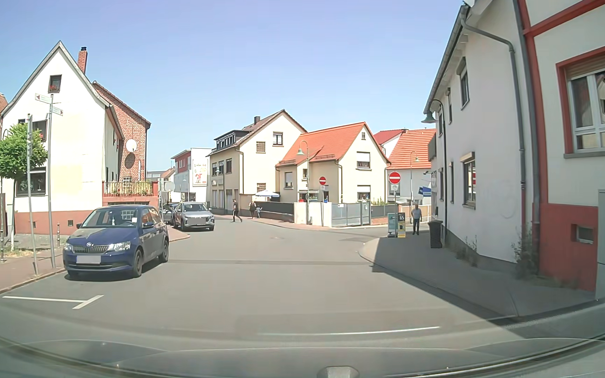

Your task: Follow the waypoints while adhering to traffic rules and regulations

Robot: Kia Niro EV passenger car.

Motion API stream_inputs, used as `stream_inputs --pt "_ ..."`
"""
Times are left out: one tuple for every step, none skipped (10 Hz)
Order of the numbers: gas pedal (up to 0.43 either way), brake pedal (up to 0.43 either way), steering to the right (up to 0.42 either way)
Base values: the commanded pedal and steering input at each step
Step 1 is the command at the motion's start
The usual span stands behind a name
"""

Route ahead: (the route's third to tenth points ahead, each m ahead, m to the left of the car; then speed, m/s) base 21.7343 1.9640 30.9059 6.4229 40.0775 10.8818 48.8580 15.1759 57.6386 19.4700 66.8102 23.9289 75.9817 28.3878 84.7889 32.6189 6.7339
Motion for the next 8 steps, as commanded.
stream_inputs --pt "0.0 0.0 -0.016" --pt "0.0 0.0 -0.016" --pt "0.0 0.0 -0.018" --pt "0.0 0.0 -0.02" --pt "0.0 0.0 -0.022" --pt "0.0 0.0 -0.024" --pt "0.0 0.0 -0.026" --pt "0.0 0.0 -0.028"
